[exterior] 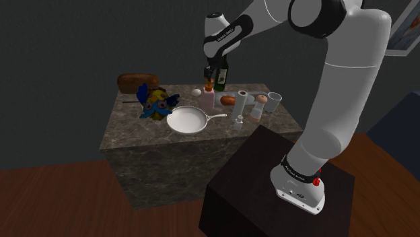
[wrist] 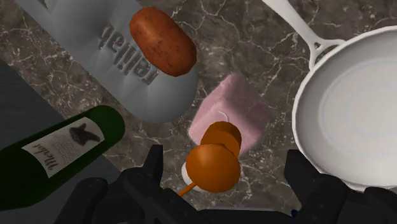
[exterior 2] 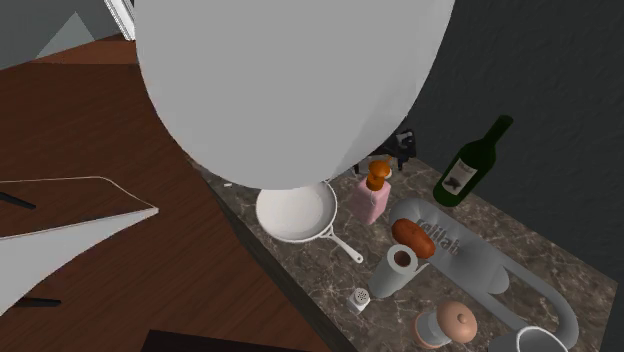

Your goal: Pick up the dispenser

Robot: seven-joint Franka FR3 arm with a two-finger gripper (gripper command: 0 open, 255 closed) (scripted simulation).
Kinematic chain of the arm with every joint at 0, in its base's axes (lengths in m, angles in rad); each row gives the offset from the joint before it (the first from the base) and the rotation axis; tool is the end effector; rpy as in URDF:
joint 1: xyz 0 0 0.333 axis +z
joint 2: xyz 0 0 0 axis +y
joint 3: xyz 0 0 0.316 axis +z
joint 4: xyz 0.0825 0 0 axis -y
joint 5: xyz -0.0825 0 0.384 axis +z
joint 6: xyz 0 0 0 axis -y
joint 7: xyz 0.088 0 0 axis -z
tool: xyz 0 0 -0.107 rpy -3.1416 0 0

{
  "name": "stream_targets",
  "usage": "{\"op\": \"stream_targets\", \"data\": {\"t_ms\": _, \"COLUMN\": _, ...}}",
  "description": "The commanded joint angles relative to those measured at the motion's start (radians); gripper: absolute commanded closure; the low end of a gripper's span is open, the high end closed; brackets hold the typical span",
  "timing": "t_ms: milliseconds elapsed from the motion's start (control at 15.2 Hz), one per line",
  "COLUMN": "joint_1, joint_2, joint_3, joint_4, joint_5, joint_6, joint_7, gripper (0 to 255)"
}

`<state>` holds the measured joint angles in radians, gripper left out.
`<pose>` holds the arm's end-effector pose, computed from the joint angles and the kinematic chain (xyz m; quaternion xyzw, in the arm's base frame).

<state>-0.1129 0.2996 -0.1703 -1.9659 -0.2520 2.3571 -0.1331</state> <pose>0.5934 -0.1714 0.3326 0.9919 0.0151 0.0205 0.1244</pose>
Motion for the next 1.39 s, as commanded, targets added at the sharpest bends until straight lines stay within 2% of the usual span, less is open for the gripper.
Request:
{"op": "stream_targets", "data": {"t_ms": 0, "joint_1": -0.01, "joint_2": 0.083, "joint_3": -0.003, "joint_4": 0.069, "joint_5": 0.002, "joint_6": 0.017, "joint_7": -0.008, "gripper": 0}}
{"op": "stream_targets", "data": {"t_ms": 132, "joint_1": -0.017, "joint_2": 0.125, "joint_3": -0.004, "joint_4": 0.112, "joint_5": 0.004, "joint_6": 0.02, "joint_7": -0.014, "gripper": 0}}
{"op": "stream_targets", "data": {"t_ms": 726, "joint_1": -0.019, "joint_2": 0.189, "joint_3": -0.006, "joint_4": 0.097, "joint_5": -0.002, "joint_6": 0.097, "joint_7": 0.006, "gripper": 0}}
{"op": "stream_targets", "data": {"t_ms": 792, "joint_1": -0.018, "joint_2": 0.189, "joint_3": -0.006, "joint_4": 0.097, "joint_5": -0.002, "joint_6": 0.096, "joint_7": 0.007, "gripper": 255}}
{"op": "stream_targets", "data": {"t_ms": 1320, "joint_1": -0.018, "joint_2": 0.188, "joint_3": -0.006, "joint_4": 0.095, "joint_5": -0.002, "joint_6": 0.098, "joint_7": 0.007, "gripper": 255}}
